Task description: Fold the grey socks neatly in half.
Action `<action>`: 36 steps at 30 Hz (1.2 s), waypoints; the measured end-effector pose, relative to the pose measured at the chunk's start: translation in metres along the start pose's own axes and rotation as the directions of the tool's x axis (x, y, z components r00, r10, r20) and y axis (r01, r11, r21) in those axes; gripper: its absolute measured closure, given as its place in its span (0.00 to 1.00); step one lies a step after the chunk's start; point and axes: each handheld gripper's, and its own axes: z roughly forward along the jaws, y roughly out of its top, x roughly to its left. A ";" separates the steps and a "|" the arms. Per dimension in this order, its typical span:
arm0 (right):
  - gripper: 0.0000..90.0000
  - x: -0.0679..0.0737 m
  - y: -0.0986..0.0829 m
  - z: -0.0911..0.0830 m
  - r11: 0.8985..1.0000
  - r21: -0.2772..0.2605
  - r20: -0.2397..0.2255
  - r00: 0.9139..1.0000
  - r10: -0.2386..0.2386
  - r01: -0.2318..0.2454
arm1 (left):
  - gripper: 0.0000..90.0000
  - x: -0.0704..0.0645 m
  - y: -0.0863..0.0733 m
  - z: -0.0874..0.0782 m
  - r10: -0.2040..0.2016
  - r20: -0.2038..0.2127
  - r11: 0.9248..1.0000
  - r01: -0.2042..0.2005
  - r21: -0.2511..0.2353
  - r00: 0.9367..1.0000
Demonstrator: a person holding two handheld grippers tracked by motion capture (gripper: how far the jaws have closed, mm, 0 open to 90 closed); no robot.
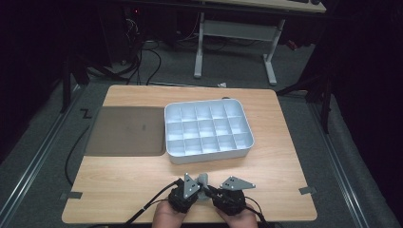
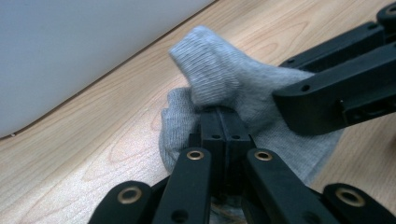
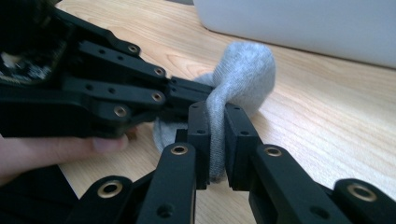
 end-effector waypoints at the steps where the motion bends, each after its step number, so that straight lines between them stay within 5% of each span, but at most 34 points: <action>1: 0.92 0.000 0.000 0.000 1.000 0.000 -0.004 1.000 0.002 -0.002 | 1.00 0.000 0.000 0.000 -0.005 0.002 1.000 0.005 -0.002 1.000; 5: 0.90 -0.005 -0.001 0.001 1.000 0.017 -0.014 1.000 0.021 -0.021 | 1.00 0.002 0.000 0.000 -0.015 0.009 1.000 0.015 -0.001 1.000; 9: 0.87 -0.012 0.002 -0.010 0.998 -0.038 -0.025 0.999 0.039 -0.040 | 1.00 0.003 0.000 0.000 -0.028 0.018 1.000 0.028 -0.003 0.999; 12: 0.93 -0.020 0.002 -0.016 0.997 -0.058 0.030 0.998 0.046 -0.045 | 1.00 0.003 0.000 0.000 -0.030 0.016 1.000 0.030 -0.003 0.999; 16: 1.00 -0.030 -0.005 -0.002 0.997 0.015 0.081 0.994 0.072 -0.074 | 1.00 0.003 0.000 0.000 -0.039 0.016 0.999 0.039 -0.002 0.999; 20: 1.00 -0.021 -0.007 0.012 0.997 0.054 0.065 0.997 0.050 -0.054 | 1.00 0.002 0.000 -0.001 -0.053 0.012 0.999 0.053 -0.004 0.999; 26: 1.00 -0.005 -0.001 0.010 1.000 0.019 0.049 0.999 0.010 -0.011 | 1.00 -0.003 0.001 0.000 -0.047 -0.003 0.999 0.047 -0.003 0.999; 30: 1.00 -0.011 -0.003 0.010 0.999 0.024 0.058 0.998 0.025 -0.027 | 0.94 0.001 0.000 -0.001 -0.084 0.018 0.996 0.085 -0.037 0.996; 36: 1.00 -0.016 -0.003 0.007 0.999 0.019 0.067 0.997 0.033 -0.034 | 0.84 0.013 0.000 -0.013 -0.175 0.065 0.977 0.181 -0.110 0.982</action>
